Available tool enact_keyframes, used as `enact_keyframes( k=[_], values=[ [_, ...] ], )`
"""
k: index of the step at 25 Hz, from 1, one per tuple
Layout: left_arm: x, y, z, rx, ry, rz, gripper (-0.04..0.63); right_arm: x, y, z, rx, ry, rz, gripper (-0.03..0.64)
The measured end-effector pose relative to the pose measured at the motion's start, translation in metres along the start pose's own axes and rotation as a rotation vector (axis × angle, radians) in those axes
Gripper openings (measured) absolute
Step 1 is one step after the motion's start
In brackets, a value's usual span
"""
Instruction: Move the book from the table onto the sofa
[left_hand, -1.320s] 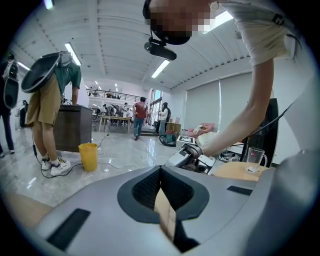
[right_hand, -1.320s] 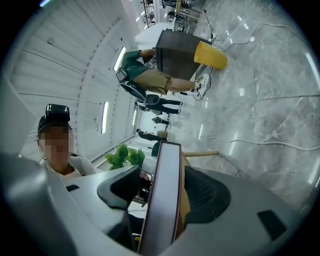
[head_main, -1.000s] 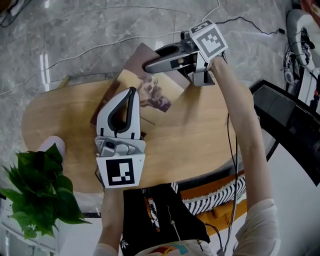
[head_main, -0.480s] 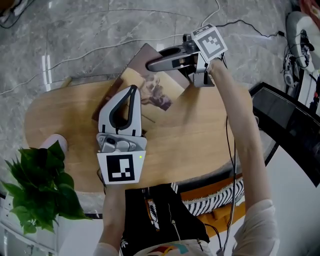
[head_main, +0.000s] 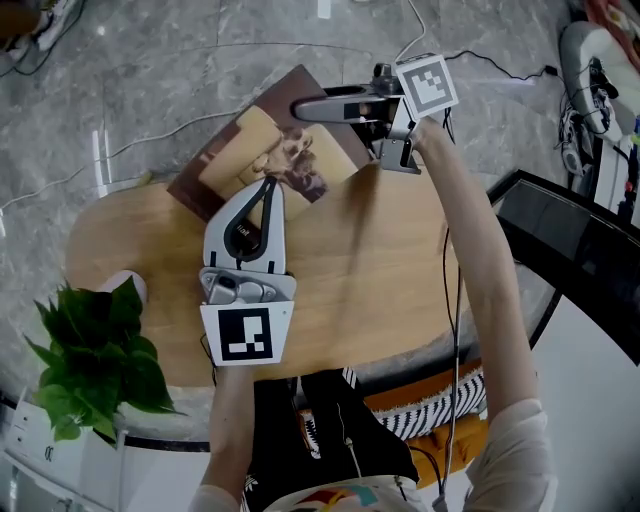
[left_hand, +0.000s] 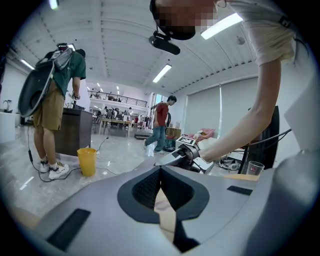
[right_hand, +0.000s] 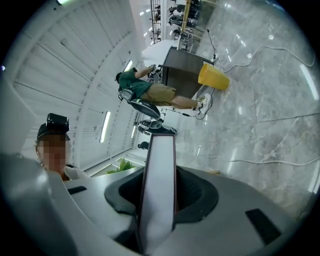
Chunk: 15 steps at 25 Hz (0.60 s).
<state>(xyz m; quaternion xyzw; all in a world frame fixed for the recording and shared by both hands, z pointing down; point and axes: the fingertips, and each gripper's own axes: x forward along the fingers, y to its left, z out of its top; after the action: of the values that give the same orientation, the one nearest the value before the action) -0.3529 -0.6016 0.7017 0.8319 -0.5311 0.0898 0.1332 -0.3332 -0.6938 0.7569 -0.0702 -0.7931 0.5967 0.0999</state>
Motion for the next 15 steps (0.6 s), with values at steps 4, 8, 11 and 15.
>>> enact_keyframes(
  k=[4,8,11,15],
  values=[
    [-0.011,-0.003,0.024,0.021,-0.02,-0.008,0.006,-0.003,0.026,0.013,-0.026,-0.071,-0.018,0.156],
    [-0.027,-0.005,0.053,0.012,-0.045,0.004,0.006,-0.005,0.065,0.024,-0.017,-0.208,0.013,0.156],
    [-0.038,-0.003,0.085,0.019,-0.078,0.016,0.006,-0.012,0.097,0.035,-0.012,-0.347,0.025,0.155],
    [-0.06,-0.005,0.13,0.019,-0.12,0.039,0.006,-0.034,0.146,0.039,-0.012,-0.533,0.022,0.155]
  ],
)
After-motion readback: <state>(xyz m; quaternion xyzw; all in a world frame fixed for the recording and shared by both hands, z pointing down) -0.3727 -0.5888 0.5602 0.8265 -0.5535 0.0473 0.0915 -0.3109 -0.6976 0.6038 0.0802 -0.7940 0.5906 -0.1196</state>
